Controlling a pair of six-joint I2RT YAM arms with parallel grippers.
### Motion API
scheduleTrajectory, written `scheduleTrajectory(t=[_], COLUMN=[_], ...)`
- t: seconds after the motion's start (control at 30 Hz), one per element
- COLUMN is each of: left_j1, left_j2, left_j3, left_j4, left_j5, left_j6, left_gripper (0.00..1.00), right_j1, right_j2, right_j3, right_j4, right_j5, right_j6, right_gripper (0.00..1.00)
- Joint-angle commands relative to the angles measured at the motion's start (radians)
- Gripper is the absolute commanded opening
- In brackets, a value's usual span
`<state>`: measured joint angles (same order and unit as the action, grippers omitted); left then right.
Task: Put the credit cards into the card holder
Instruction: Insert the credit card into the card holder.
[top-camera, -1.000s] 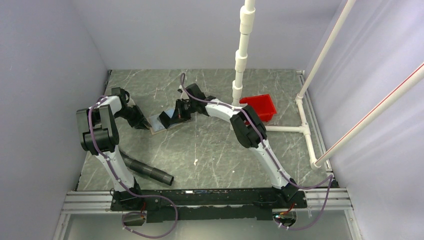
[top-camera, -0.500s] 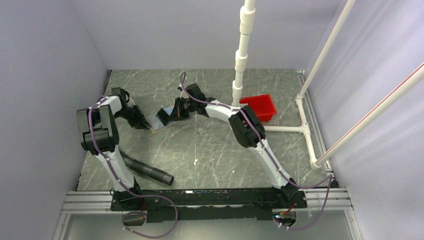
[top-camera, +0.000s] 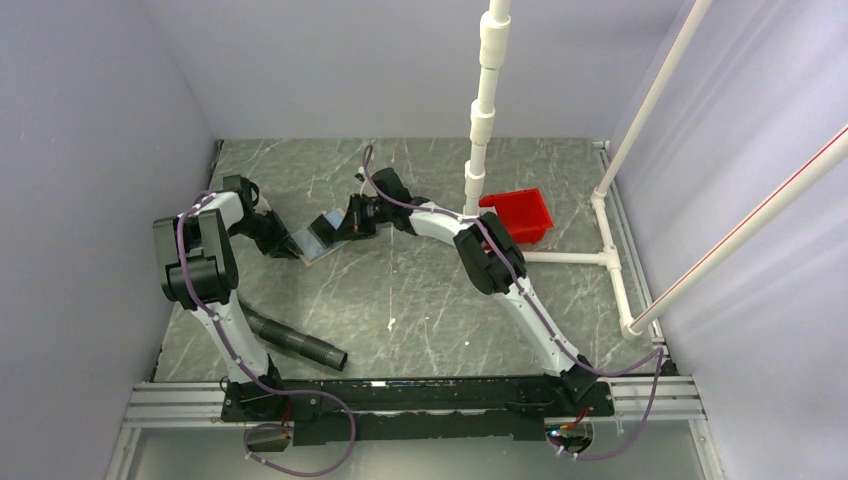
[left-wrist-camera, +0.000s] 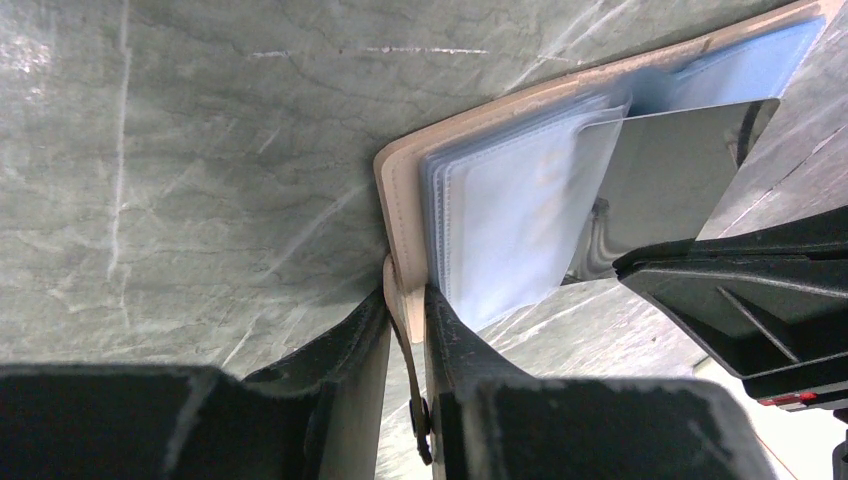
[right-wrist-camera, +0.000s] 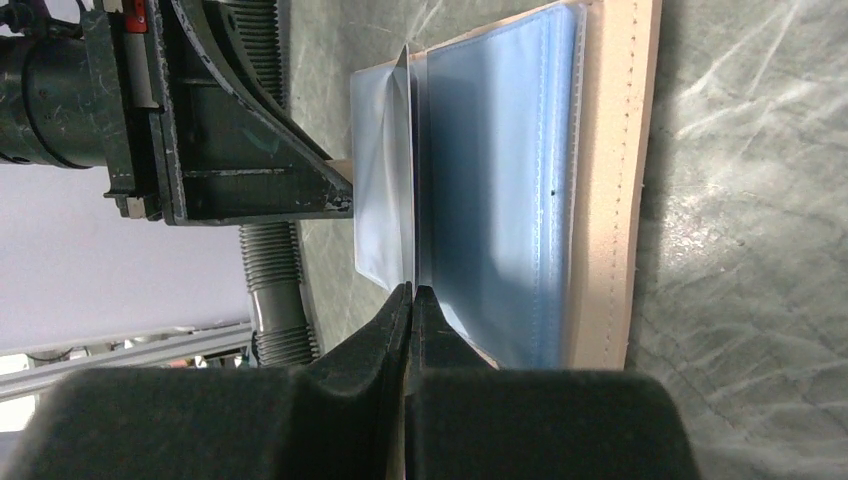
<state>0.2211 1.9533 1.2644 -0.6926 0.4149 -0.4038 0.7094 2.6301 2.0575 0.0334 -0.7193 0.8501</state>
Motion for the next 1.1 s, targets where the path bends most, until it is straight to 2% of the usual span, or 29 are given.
scheduleTrajectory(t=[0.0,0.2,0.37,0.67,0.83,0.97,1.07], left_j1=[-0.023,-0.023,-0.023,-0.025,-0.028,-0.029,-0.034], left_j2=[0.043,0.039,0.031,0.01,0.006,-0.001,-0.005], left_j3=[-0.011,-0.014,-0.016,-0.024,-0.028,-0.035,-0.039], left_j4=[0.022,0.029,0.028,0.031,0.025,0.026,0.024], left_j5=[-0.008,0.002,-0.003,0.003,-0.002,-0.001,-0.001], left_j6=[0.026,0.025,0.028,0.025,0.029,0.031,0.033], left_gripper=[0.25,0.25,0.25,0.25,0.24,0.24,0.24], right_j1=[0.024,0.049,0.062,0.058,0.064,0.059,0.058], right_j2=[0.016,-0.002,-0.053,-0.175,-0.185,-0.106,-0.069], right_j3=[0.036,-0.01,-0.006,0.021,0.09,0.214,0.24], right_j4=[0.04,0.045,-0.124,-0.323,-0.383,-0.399,-0.366], right_j5=[0.008,-0.026,0.064,0.326,0.426,0.381,0.347], right_j6=[0.015,0.007,-0.223,-0.517,-0.593,-0.582,-0.557], right_gripper=[0.0,0.0,0.0,0.43,0.58,0.59,0.55])
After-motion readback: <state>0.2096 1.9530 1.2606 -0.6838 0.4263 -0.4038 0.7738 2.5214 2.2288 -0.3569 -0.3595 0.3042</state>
